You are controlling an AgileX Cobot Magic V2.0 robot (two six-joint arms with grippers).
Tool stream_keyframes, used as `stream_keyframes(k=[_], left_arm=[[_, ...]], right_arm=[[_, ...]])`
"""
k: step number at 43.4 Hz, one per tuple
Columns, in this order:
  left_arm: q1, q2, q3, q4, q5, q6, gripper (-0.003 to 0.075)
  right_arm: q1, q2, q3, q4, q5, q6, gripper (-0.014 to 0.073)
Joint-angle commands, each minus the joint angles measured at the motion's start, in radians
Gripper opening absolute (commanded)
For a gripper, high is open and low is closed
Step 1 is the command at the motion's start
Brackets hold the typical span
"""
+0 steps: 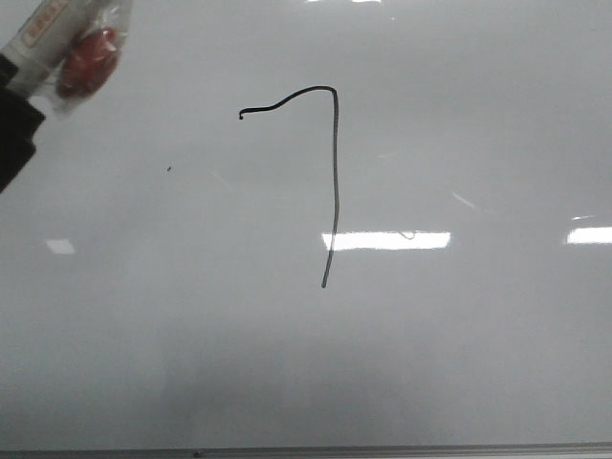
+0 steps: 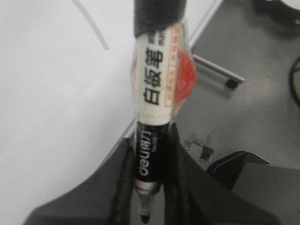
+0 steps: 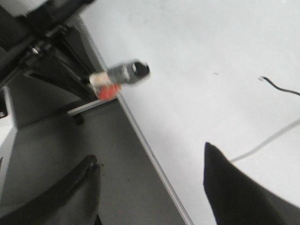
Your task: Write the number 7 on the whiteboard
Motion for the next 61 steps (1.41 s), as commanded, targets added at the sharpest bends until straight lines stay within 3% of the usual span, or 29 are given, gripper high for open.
stream_keyframes(k=[1,10,15,19,25,32,43,61], left_arm=[[0.138,0.014,-0.026,0.034,-0.067,-0.057,0.0039],[0.529,0.057,-0.026,0.034,-0.067,-0.057,0.0039],[0.678,0.068,-0.019,0.034,-0.086,-0.057,0.0039],[0.741,0.083,0.007,0.03,-0.166,-0.057,0.0039],[0.778,0.134,0.053,0.018,-0.263,-0.057,0.0039],[0.777,0.234,0.067,-0.001,-0.367,-0.057,0.0039],[0.777,0.438,0.067,-0.054,-0.597,-0.057,0.0039],[0.777,0.593,0.06,-0.061,-0.69,-0.057,0.0045]], right_arm=[[-0.103,-0.111,0.055,-0.03,-0.07,0.075,0.0496],[-0.341,-0.348,0.271,-0.043,-0.173,0.198,0.0418],[-0.456,-0.459,0.378,-0.043,-0.227,0.243,0.0365],[-0.54,-0.52,0.454,-0.043,-0.239,0.285,0.0293],[-0.63,-0.569,0.546,-0.043,-0.247,0.289,0.0119],[-0.663,-0.583,0.606,-0.043,-0.286,0.289,-0.0071],[-0.663,-0.583,0.615,-0.043,-0.299,0.289,-0.0068],[-0.663,-0.583,0.615,-0.043,-0.299,0.289,-0.0068]])
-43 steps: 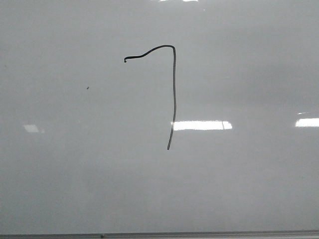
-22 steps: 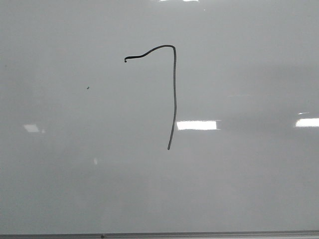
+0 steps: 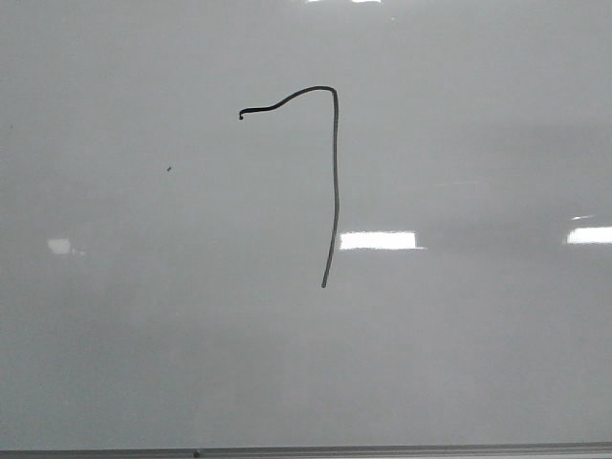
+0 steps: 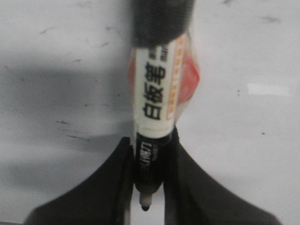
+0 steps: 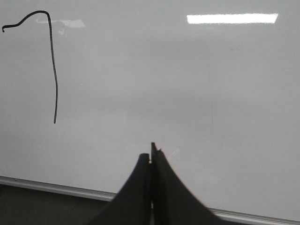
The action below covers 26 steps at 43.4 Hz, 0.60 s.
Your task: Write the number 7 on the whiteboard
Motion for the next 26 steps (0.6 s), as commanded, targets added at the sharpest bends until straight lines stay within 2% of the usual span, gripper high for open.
stream_keyframes(k=[1,8,17,26], left_arm=[[0.0,-0.02,-0.029,-0.011,-0.087,-0.009,0.0045],[0.0,-0.02,-0.029,-0.011,-0.087,-0.009,0.0118],[0.0,-0.02,-0.029,-0.011,-0.085,-0.009,0.0333],[0.0,-0.02,-0.029,-0.011,-0.085,-0.009,0.0393]], right_arm=[[-0.005,0.005,-0.028,0.002,-0.08,0.0,-0.0068],[-0.005,0.005,-0.028,0.002,-0.08,0.0,-0.0068],[-0.005,0.005,-0.028,0.002,-0.083,0.0,-0.0068],[-0.005,0.005,-0.028,0.002,-0.084,0.0,-0.0068]])
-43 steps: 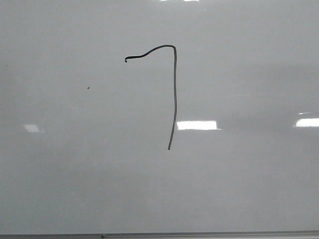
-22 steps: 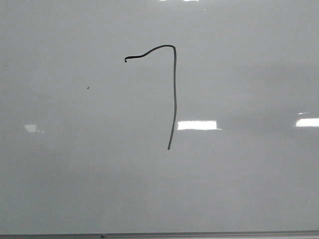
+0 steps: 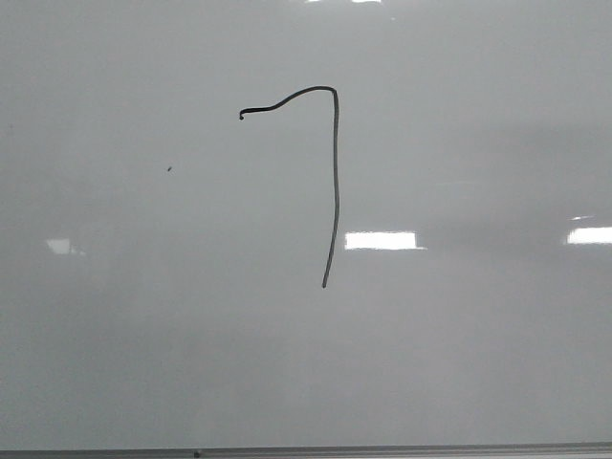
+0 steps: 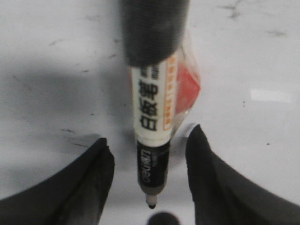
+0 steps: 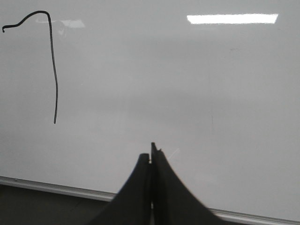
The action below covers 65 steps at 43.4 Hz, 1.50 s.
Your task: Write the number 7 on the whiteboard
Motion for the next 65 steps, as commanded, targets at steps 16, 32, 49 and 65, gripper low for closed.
stream_keyframes(k=[16,32,49,65], left_arm=[[-0.036,-0.246,-0.023,-0.003,0.041,-0.007,0.048],[-0.036,-0.738,-0.013,0.023,0.277,-0.007,0.0356],[-0.036,-1.142,0.082,0.023,0.396,-0.007,-0.0022],[-0.036,-1.223,0.082,0.023,0.406,-0.007,-0.002]], right_arm=[[-0.005,0.005,-0.028,0.002,-0.086,-0.002,-0.0068],[-0.005,0.005,-0.028,0.002,-0.093,-0.002,-0.0068],[-0.005,0.005,-0.028,0.002,-0.093,-0.002,-0.0068],[-0.005,0.005,-0.028,0.002,-0.093,-0.002,-0.0068]])
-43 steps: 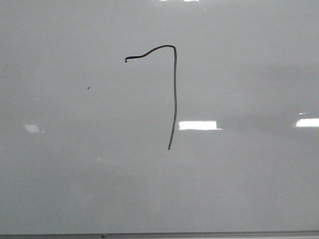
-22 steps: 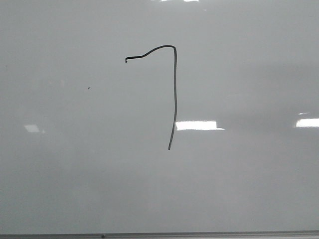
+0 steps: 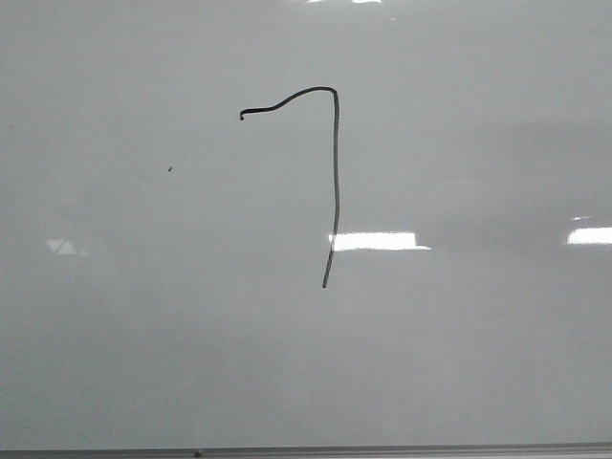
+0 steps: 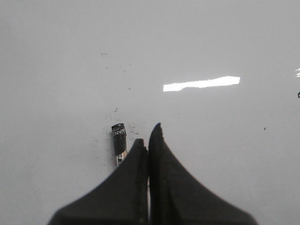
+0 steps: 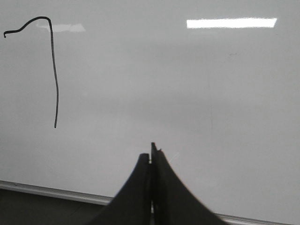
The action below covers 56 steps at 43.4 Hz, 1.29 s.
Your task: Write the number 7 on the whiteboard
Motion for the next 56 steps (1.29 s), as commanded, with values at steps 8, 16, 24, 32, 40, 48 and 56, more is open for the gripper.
stream_keyframes(k=[8,16,24,32,40,48,56], left_arm=[[-0.005,0.006,-0.024,-0.01,-0.068,-0.007,-0.002],[-0.005,0.006,-0.024,-0.01,-0.068,-0.007,-0.002],[-0.005,0.002,-0.006,-0.007,-0.096,-0.007,-0.002],[-0.039,-0.105,0.082,0.096,-0.168,-0.158,-0.002],[-0.067,-0.252,0.239,0.173,-0.25,-0.246,-0.002],[-0.067,-0.287,0.409,0.173,-0.39,-0.247,-0.002],[-0.067,-0.289,0.509,0.171,-0.468,-0.247,-0.002]], right_arm=[[-0.005,0.005,-0.028,0.002,-0.078,-0.002,-0.0068],[-0.005,0.005,-0.028,0.002,-0.078,-0.002,-0.0068],[-0.005,0.005,-0.028,0.002,-0.078,-0.002,-0.0068],[-0.005,0.005,-0.028,0.002,-0.078,-0.002,-0.0068],[-0.005,0.005,-0.028,0.002,-0.078,-0.002,-0.0068],[-0.005,0.005,-0.028,0.002,-0.076,-0.002,-0.0068],[-0.005,0.005,-0.028,0.002,-0.075,-0.002,-0.0068]])
